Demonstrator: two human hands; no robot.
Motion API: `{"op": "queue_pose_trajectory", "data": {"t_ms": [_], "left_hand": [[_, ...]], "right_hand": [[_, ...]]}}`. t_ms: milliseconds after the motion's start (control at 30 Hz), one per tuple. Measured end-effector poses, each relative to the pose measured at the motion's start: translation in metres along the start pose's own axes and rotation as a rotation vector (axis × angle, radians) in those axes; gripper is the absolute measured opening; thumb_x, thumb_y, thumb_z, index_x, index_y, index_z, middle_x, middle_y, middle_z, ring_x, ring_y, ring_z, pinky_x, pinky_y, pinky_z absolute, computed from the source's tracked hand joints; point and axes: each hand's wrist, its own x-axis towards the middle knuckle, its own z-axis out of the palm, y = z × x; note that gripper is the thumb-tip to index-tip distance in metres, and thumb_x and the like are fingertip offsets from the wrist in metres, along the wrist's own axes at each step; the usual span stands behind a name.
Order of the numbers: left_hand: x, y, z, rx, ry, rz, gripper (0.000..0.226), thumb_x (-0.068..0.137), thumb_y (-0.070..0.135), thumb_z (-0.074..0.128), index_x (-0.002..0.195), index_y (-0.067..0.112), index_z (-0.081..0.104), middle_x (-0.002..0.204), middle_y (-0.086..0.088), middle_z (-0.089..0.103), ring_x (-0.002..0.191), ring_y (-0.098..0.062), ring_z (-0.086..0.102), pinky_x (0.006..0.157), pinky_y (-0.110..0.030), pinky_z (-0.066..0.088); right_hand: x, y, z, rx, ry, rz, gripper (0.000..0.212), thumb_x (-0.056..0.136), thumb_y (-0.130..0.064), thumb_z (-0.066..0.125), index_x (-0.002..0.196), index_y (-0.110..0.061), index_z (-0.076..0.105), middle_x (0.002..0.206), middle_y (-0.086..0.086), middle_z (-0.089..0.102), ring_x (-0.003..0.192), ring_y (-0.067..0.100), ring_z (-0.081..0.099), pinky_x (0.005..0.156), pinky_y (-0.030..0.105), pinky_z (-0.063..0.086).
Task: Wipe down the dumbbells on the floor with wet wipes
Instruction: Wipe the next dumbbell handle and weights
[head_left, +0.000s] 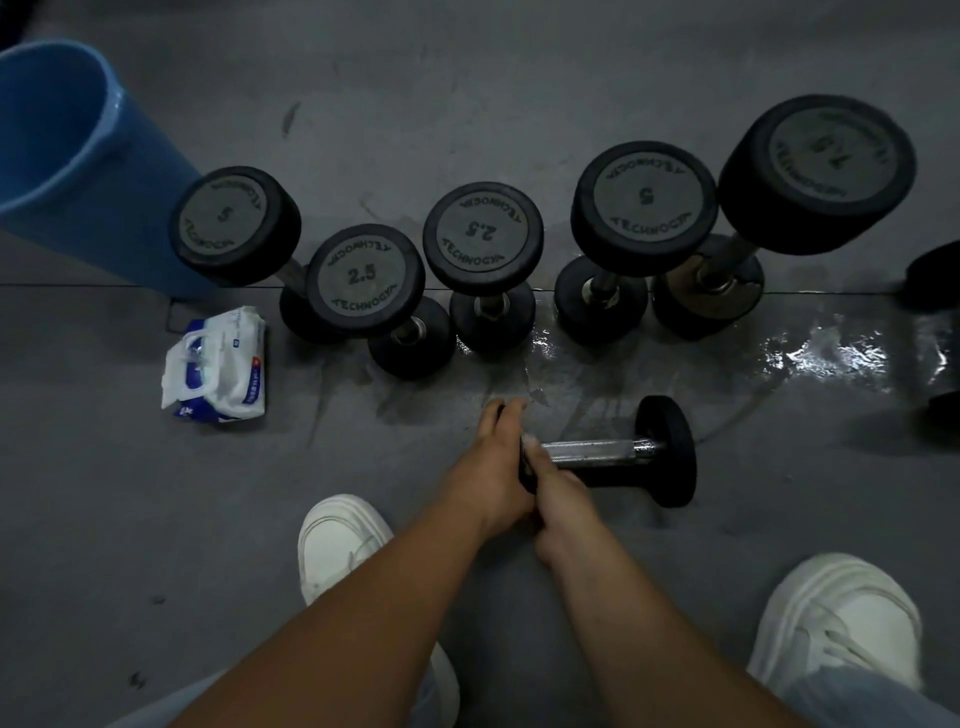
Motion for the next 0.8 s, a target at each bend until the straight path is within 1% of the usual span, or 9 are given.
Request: {"op": "queue_pose_trajectory", "data": {"t_ms": [100, 167, 267, 333, 467, 567, 667, 733, 800], "left_hand": [[0.001, -0.002, 0.0, 0.009, -0.003, 0.001, 0.097, 0.077, 0.019, 0.072, 0.153, 0.029, 0.012, 0.161, 0.008, 0.001, 0.137, -0.023, 0.041, 0.109, -0.042, 0.04], [0.002, -0.003, 0.0, 0.013, -0.002, 0.003, 0.092, 0.081, 0.02, 0.07, 0.152, 0.031, 0.012, 0.16, 0.01, 0.001, 0.137, -0.024, 0.042, 0.11, -0.042, 0.04], [-0.001, -0.004, 0.002, 0.008, 0.003, 0.008, 0.09, 0.083, 0.023, 0.069, 0.152, 0.032, 0.011, 0.16, 0.013, -0.002, 0.137, -0.023, 0.042, 0.11, -0.041, 0.04], [-0.002, -0.005, 0.004, 0.008, 0.0, 0.004, 0.091, 0.083, 0.022, 0.07, 0.152, 0.033, 0.011, 0.161, 0.013, -0.003, 0.137, -0.023, 0.042, 0.11, -0.041, 0.04], [-0.002, -0.001, 0.0, 0.008, -0.004, -0.01, 0.094, 0.08, 0.021, 0.071, 0.152, 0.032, 0.011, 0.162, 0.01, -0.003, 0.138, -0.023, 0.041, 0.11, -0.043, 0.04], [0.001, 0.0, -0.002, 0.017, -0.013, -0.016, 0.097, 0.078, 0.02, 0.073, 0.152, 0.031, 0.011, 0.162, 0.009, -0.002, 0.14, -0.023, 0.038, 0.11, -0.043, 0.039], [0.0, -0.002, 0.0, 0.02, 0.004, -0.004, 0.098, 0.075, 0.019, 0.074, 0.151, 0.032, 0.013, 0.16, 0.011, 0.001, 0.137, -0.024, 0.041, 0.108, -0.043, 0.042], [-0.002, -0.002, 0.002, 0.013, 0.009, 0.002, 0.097, 0.076, 0.017, 0.073, 0.151, 0.031, 0.014, 0.16, 0.01, 0.001, 0.137, -0.025, 0.042, 0.109, -0.043, 0.041], [-0.003, 0.0, 0.001, 0.002, 0.018, 0.001, 0.093, 0.079, 0.018, 0.072, 0.152, 0.03, 0.015, 0.161, 0.008, 0.001, 0.137, -0.026, 0.042, 0.109, -0.041, 0.041]], "right_hand": [[0.003, -0.009, 0.014, 0.143, 0.049, 0.077, 0.02, 0.087, -0.016, 0.069, 0.098, 0.001, 0.069, 0.09, 0.015, 0.072, 0.076, 0.026, 0.069, 0.078, 0.039, 0.057], [0.0, -0.004, 0.016, 0.198, 0.097, 0.032, 0.017, 0.085, -0.01, 0.071, 0.095, 0.004, 0.067, 0.086, 0.017, 0.072, 0.072, 0.025, 0.07, 0.074, 0.039, 0.057], [-0.008, 0.013, 0.006, 0.219, 0.128, -0.068, 0.021, 0.084, -0.006, 0.072, 0.1, 0.003, 0.063, 0.091, 0.02, 0.072, 0.076, 0.026, 0.071, 0.07, 0.038, 0.057], [-0.007, 0.015, 0.003, 0.196, 0.14, -0.091, 0.017, 0.084, -0.009, 0.072, 0.094, 0.002, 0.063, 0.091, 0.02, 0.072, 0.076, 0.026, 0.071, 0.07, 0.036, 0.057], [0.004, -0.001, 0.01, 0.124, 0.12, -0.016, 0.033, 0.082, -0.025, 0.076, 0.099, 0.001, 0.065, 0.088, 0.015, 0.073, 0.074, 0.024, 0.072, 0.066, 0.033, 0.057], [0.001, -0.007, 0.008, 0.045, 0.157, -0.007, 0.033, 0.079, -0.028, 0.079, 0.093, -0.002, 0.065, 0.088, 0.014, 0.072, 0.078, 0.026, 0.071, 0.074, 0.039, 0.059], [-0.011, 0.007, -0.005, 0.055, 0.001, -0.027, 0.033, 0.086, -0.025, 0.07, 0.1, 0.005, 0.065, 0.098, 0.022, 0.071, 0.092, 0.03, 0.069, 0.09, 0.045, 0.053], [-0.013, 0.014, -0.009, 0.098, -0.051, -0.049, 0.033, 0.089, -0.021, 0.066, 0.106, 0.007, 0.062, 0.103, 0.024, 0.07, 0.097, 0.034, 0.067, 0.092, 0.047, 0.05], [-0.009, 0.013, -0.004, 0.085, 0.018, -0.08, 0.033, 0.087, -0.022, 0.07, 0.102, 0.006, 0.064, 0.098, 0.022, 0.071, 0.093, 0.034, 0.069, 0.087, 0.045, 0.054]]}}
